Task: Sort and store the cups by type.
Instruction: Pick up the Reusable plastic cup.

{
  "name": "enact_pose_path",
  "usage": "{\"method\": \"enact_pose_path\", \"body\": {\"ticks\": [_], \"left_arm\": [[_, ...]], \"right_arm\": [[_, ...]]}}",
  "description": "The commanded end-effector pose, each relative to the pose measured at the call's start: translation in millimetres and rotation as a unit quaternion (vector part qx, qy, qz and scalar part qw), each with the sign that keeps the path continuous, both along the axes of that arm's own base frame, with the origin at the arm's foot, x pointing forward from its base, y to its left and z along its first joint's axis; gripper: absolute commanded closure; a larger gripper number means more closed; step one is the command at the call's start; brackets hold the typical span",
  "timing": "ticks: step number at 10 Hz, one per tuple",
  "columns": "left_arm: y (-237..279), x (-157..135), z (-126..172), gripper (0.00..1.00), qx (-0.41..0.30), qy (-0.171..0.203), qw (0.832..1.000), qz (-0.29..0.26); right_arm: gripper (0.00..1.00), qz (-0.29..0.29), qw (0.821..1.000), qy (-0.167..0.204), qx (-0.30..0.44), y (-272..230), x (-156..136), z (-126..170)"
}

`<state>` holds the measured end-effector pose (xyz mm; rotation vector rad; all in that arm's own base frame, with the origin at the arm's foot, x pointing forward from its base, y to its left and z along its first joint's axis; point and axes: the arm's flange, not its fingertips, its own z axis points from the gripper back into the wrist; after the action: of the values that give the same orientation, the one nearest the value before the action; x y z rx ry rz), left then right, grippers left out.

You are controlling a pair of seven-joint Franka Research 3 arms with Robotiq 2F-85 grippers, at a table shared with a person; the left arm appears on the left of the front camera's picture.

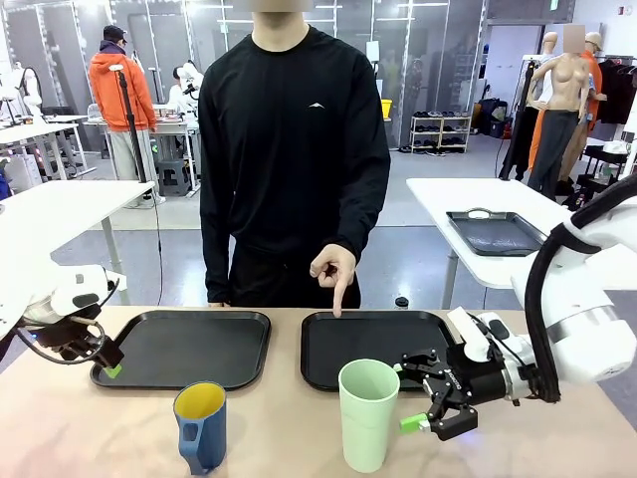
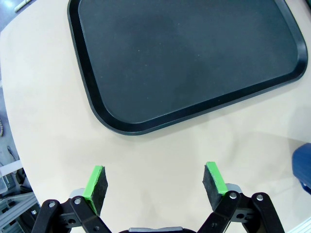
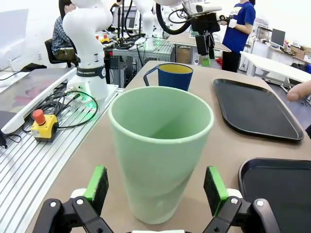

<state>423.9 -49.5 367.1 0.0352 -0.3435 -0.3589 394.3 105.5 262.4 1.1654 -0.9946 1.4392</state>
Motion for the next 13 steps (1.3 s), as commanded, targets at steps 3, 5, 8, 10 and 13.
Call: {"method": "enact_pose_path", "body": {"ticks": [3,5,8,10,13], "left_arm": [[1.1,-0.4,0.9,0.00,0.002,0.000,1.000,0.000],[1.1,-0.4,0.9,0.00,0.002,0.000,1.000,0.000],[1.1,-0.4,0.9,0.00,0.002,0.000,1.000,0.000],[1.1,-0.4,0.9,0.00,0.002,0.000,1.000,0.000],[1.1,-0.4,0.9,0.00,0.002,0.000,1.000,0.000]], "right_arm": [[0.00,0.011,1.000,-0.005,0.012,21.2,-3.6,-46.2],[0.00,0.018,1.000,0.002,0.015,32.8,0.8,-49.3],[0.00,0.033,0.999,0.011,0.030,53.3,8.8,-57.5],[0.00,0.042,0.998,0.013,0.034,66.3,11.1,-62.2],[0.00,0.071,0.996,0.021,0.043,83.7,9.4,-70.3]]}}
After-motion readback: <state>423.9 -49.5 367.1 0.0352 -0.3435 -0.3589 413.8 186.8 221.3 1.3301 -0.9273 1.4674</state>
